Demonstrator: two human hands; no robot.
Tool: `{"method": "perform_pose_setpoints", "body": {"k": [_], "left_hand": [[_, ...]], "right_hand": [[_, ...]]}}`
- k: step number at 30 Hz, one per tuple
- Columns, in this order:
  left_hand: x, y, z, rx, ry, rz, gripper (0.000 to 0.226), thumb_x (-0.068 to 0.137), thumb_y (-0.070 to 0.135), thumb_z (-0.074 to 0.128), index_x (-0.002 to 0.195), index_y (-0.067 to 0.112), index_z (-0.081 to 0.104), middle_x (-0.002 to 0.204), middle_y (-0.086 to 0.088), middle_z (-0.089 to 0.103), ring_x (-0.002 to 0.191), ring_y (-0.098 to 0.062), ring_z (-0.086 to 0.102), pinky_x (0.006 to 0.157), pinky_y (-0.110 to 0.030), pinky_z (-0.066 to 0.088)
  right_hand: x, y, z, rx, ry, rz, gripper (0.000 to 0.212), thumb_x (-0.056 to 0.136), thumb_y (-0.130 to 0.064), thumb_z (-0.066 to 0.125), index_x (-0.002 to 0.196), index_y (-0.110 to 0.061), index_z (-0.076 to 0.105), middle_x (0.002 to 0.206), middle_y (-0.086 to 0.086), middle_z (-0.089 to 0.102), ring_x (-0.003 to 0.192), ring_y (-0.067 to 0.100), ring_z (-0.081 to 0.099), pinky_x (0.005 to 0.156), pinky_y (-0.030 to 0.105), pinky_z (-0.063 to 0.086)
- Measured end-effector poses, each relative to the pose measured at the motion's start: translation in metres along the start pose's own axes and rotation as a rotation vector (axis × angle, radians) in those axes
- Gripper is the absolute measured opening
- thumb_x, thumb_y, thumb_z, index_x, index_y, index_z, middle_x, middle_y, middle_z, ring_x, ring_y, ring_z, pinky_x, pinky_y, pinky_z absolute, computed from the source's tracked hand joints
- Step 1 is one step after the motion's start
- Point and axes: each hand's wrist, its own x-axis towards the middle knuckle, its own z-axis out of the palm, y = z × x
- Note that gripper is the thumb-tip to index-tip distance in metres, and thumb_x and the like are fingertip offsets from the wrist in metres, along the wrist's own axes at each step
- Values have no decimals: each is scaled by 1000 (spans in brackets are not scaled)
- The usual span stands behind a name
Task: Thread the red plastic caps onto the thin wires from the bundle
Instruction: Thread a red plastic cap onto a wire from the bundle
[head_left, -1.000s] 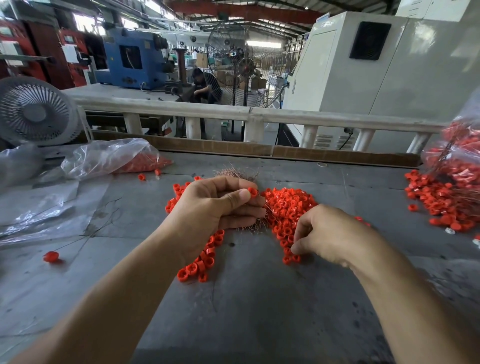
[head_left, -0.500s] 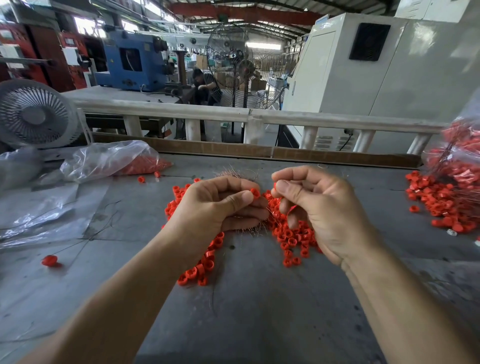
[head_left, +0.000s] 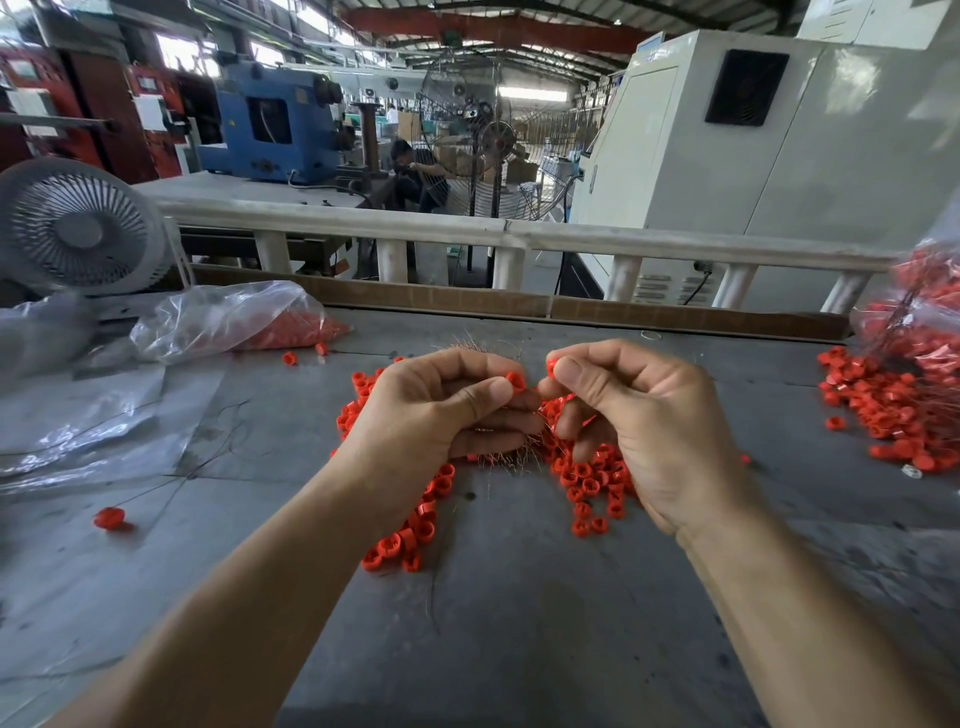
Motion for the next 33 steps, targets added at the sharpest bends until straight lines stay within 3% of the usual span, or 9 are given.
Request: {"method": "perform_pose_setpoints", "body": {"k": [6, 9, 15, 18, 23, 27, 33], "left_hand": [[-1, 0, 0, 7, -2, 5, 27, 83, 16, 68, 107, 3, 70, 97, -18, 77, 92, -28, 77, 72, -28, 61], [-1, 0, -1, 0, 1, 8, 26, 83, 16, 68, 106, 4, 71, 96, -18, 77, 92, -28, 77, 72, -28, 61], [-1, 0, 0, 17, 0, 15, 27, 83, 15, 67, 107, 2, 69, 98, -20, 77, 93, -30, 77, 74, -31, 62], [-2, 0, 2, 22, 13, 25, 29, 83, 14, 67, 108, 1, 68, 97, -21, 77, 91, -30, 77, 74, -30, 63], [-1, -4, 4, 63, 50, 76, 21, 92, 3, 64, 112, -4, 67, 97, -24, 76, 89, -30, 77, 74, -30, 63], [0, -6, 5, 101, 66, 120, 18, 92, 2, 64, 110, -2, 68, 95, -22, 76, 91, -31, 77, 75, -31, 63], [-1, -9, 6, 144, 64, 176, 18, 93, 1, 65, 110, 1, 69, 93, -17, 78, 89, -28, 77, 73, -29, 62]], "right_hand": [[-1, -2, 5, 2, 36, -43, 11, 87, -3, 75, 94, -11, 78, 83, 21, 74, 61, 16, 66, 51, 25, 55], [-1, -2, 6, -46, 46, -47, 16, 88, 1, 73, 97, -11, 78, 81, 16, 75, 63, 15, 67, 54, 24, 56], [-3, 1, 5, -234, 96, -103, 12, 90, -12, 77, 94, -23, 77, 80, 1, 77, 65, 21, 73, 59, 32, 60], [-4, 0, 8, -243, 114, -168, 12, 88, -13, 79, 90, -24, 76, 76, 0, 76, 63, 17, 72, 59, 25, 58], [-7, -2, 10, -303, 100, -239, 16, 85, -17, 82, 89, -32, 77, 80, -9, 76, 68, 13, 73, 66, 28, 62], [-9, -3, 12, -404, 91, -301, 21, 87, -14, 80, 91, -34, 77, 82, -15, 76, 75, 8, 73, 71, 21, 59], [-10, -4, 13, -508, 72, -402, 15, 86, -8, 80, 93, -22, 79, 88, -13, 73, 89, 3, 70, 74, 8, 49]]}}
